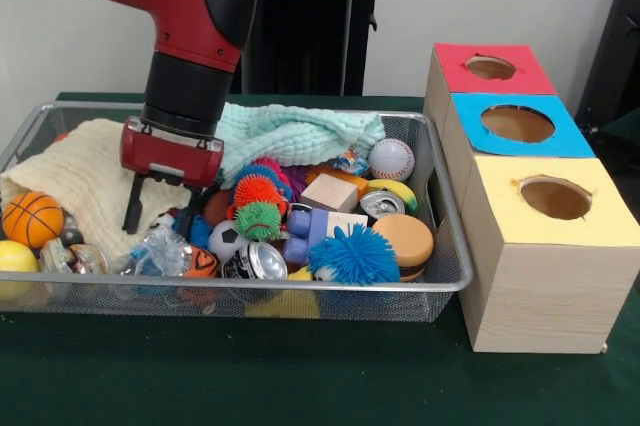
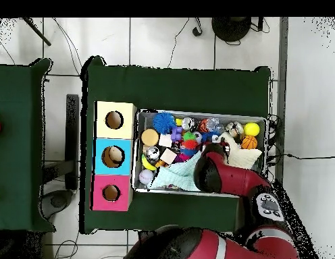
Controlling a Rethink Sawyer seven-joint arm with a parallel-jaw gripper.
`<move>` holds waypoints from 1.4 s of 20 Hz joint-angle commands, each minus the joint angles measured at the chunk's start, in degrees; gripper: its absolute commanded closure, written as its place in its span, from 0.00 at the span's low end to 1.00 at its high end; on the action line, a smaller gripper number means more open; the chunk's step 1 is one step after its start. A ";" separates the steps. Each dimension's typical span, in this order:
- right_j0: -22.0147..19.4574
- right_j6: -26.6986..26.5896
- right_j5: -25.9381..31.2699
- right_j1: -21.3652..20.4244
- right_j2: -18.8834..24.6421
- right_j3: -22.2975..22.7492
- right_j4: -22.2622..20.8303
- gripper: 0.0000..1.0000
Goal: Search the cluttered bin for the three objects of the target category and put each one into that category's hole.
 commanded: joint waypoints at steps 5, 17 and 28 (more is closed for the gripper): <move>-2.29 7.78 -8.52 2.69 7.47 -6.21 -5.35 0.00; -1.07 9.09 -14.49 3.01 6.91 -6.37 -6.21 0.00; -1.70 8.67 -14.28 3.97 7.56 -8.09 -7.27 0.00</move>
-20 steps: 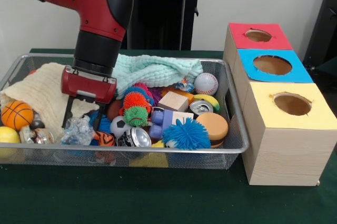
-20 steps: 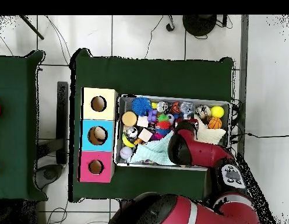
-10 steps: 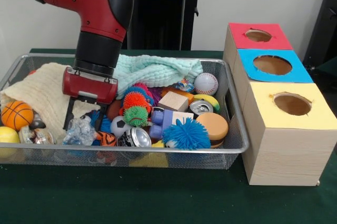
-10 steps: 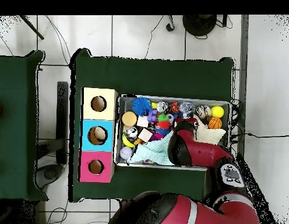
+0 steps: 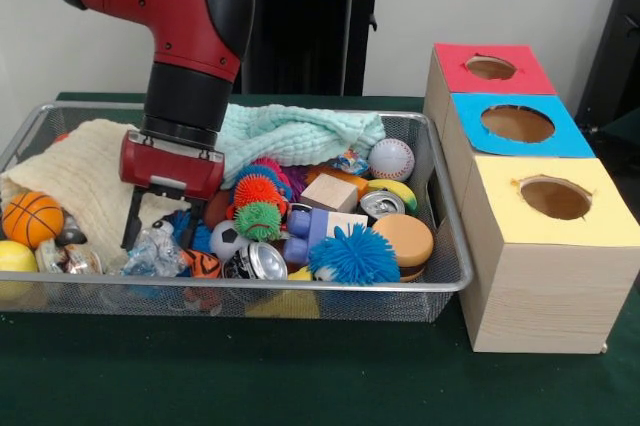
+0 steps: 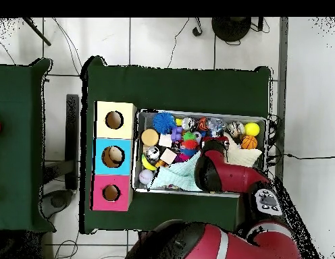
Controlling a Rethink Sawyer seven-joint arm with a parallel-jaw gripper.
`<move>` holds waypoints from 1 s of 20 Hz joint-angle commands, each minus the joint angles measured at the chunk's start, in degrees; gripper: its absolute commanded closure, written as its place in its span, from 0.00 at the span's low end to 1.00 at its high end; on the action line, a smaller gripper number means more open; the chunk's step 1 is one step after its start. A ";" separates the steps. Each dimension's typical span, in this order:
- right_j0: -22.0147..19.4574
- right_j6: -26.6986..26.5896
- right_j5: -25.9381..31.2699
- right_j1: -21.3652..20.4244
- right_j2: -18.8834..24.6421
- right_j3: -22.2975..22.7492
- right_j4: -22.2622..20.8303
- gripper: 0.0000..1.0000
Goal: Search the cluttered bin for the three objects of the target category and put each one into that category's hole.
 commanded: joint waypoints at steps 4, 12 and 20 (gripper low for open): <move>-1.58 8.60 -8.81 2.92 6.87 -6.94 -3.60 0.00; -3.05 9.37 -10.87 3.28 8.33 -8.15 -6.09 0.00; -2.98 10.10 -11.54 3.26 8.43 -7.77 -5.65 1.00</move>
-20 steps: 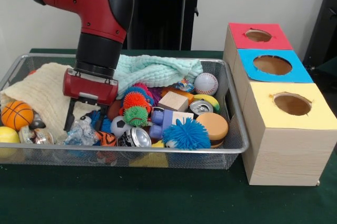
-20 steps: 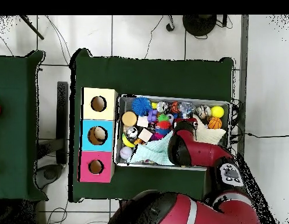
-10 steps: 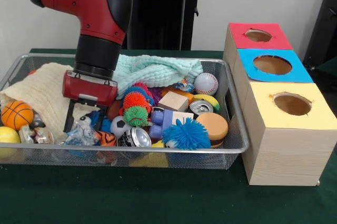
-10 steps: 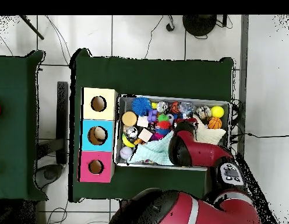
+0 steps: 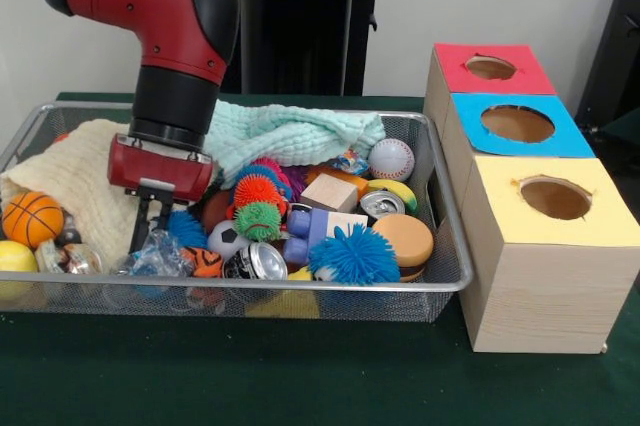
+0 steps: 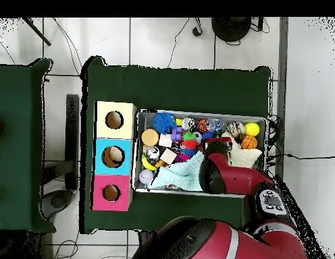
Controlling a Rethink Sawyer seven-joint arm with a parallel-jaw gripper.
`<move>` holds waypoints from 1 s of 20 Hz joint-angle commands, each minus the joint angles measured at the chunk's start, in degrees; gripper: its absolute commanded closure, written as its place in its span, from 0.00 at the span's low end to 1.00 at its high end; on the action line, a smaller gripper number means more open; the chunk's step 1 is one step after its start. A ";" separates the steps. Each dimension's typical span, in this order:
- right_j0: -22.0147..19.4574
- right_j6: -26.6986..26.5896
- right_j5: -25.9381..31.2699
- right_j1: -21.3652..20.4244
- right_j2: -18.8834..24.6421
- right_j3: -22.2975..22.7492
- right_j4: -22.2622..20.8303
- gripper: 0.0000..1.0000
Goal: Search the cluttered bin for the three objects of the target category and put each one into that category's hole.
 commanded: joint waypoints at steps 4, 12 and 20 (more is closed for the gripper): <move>-0.42 10.06 -7.79 1.49 7.42 -6.32 -0.41 1.00; 0.95 10.48 -7.56 -1.52 5.46 -2.79 1.03 1.00; 2.17 10.89 -6.96 -4.95 3.68 0.84 1.59 1.00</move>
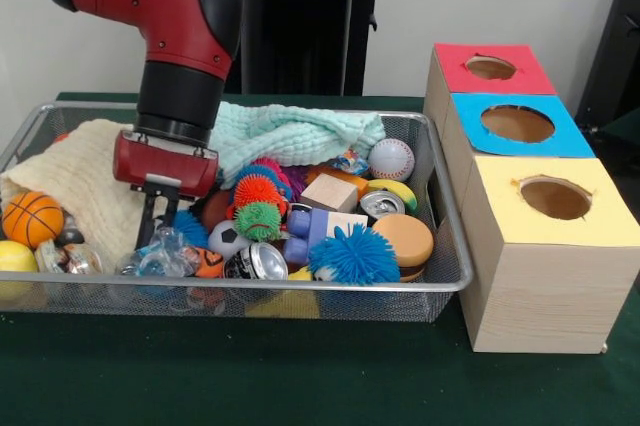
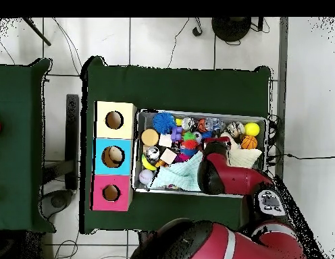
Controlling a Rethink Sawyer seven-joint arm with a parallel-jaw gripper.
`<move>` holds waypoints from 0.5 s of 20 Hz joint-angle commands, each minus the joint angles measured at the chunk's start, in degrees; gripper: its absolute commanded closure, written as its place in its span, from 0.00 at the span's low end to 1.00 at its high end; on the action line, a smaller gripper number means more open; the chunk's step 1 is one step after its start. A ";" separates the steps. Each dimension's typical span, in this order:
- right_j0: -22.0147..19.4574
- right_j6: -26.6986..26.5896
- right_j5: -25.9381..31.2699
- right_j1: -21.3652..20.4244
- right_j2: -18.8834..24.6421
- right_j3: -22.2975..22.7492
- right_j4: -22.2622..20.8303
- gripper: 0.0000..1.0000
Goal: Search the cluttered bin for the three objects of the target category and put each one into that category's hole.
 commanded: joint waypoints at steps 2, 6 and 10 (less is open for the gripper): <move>1.67 10.95 -6.21 -4.85 3.46 0.68 1.73 1.00; 2.61 10.80 -6.24 -6.35 2.29 1.75 2.27 1.00; 3.74 10.90 -6.84 -6.99 0.89 3.05 3.54 1.00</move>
